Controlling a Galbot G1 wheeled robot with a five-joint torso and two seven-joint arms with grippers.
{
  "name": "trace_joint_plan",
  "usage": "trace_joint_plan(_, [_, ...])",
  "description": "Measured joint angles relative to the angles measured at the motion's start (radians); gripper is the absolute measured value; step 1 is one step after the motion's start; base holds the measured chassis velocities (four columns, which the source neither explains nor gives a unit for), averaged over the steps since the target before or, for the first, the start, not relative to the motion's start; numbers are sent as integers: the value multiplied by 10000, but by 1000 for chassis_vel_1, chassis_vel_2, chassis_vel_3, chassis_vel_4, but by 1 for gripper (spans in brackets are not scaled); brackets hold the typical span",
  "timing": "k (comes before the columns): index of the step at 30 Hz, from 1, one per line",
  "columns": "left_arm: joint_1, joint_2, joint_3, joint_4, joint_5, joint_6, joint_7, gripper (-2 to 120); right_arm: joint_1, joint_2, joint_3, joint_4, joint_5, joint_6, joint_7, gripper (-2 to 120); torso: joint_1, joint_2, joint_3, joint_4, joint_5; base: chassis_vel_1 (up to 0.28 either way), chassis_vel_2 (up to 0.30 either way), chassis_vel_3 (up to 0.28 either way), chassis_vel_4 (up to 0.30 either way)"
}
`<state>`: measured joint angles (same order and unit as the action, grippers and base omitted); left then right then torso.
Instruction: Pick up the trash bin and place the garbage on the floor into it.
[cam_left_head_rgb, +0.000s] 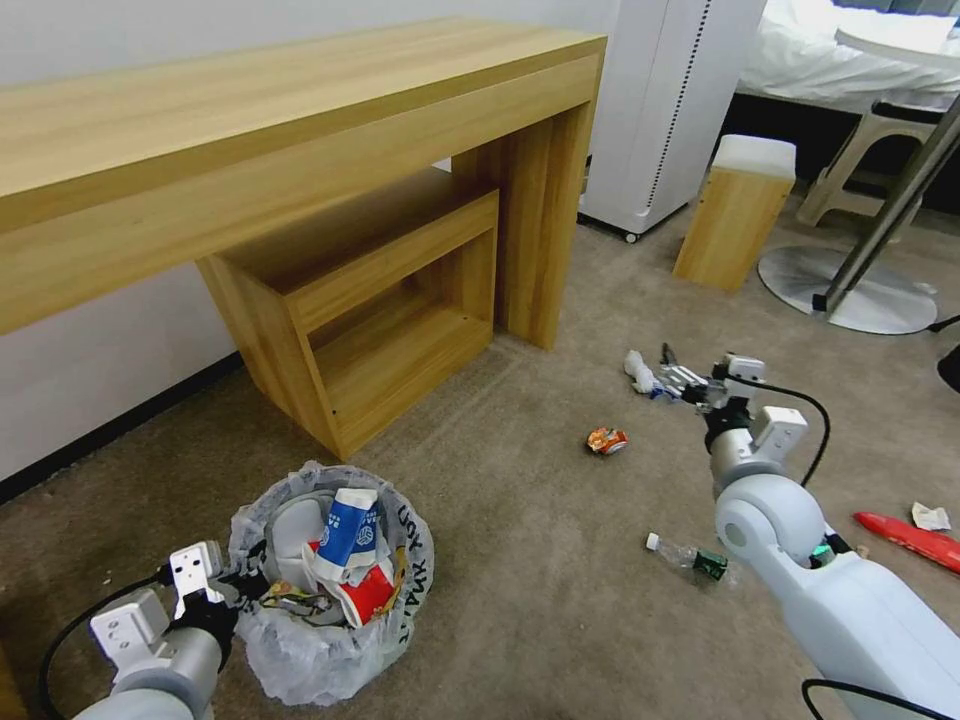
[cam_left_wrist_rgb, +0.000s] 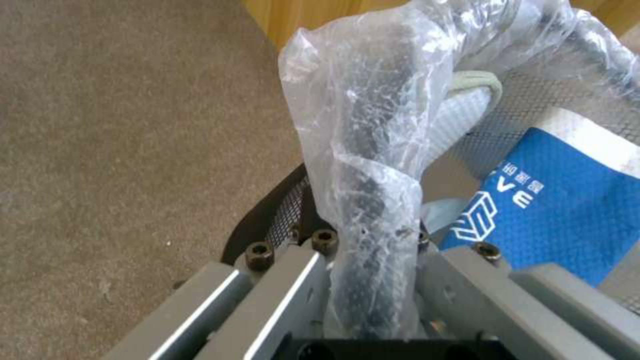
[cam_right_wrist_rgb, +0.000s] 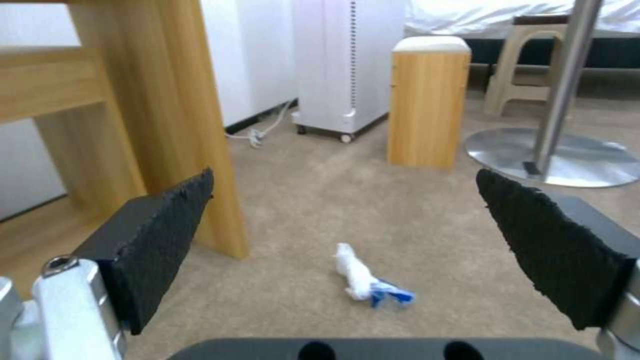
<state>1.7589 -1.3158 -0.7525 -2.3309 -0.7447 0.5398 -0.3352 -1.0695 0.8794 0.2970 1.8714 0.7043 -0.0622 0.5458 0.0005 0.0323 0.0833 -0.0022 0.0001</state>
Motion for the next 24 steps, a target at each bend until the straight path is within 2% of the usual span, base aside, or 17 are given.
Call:
trace_joint_plan(7, [-77, -22, 33, 151, 110, -69, 61, 1, -296, 119, 438, -251, -507, -22, 119, 100, 0, 0, 0, -1, -1, 0, 0, 0, 0])
trace_joint_plan(16, [-39, -121, 30, 175, 259, -98, 118, 1, -377, 289, 434, -376, -822, 1, 212, 100, 0, 0, 0, 0, 0, 0, 0, 0, 0])
trace_joint_plan(24, [56, -194, -10, 146, 342, -126, 137, 1, -304, 397, 304, -525, -968, 651, 56, 100, 0, 0, 0, 0, -1, 0, 0, 0, 0])
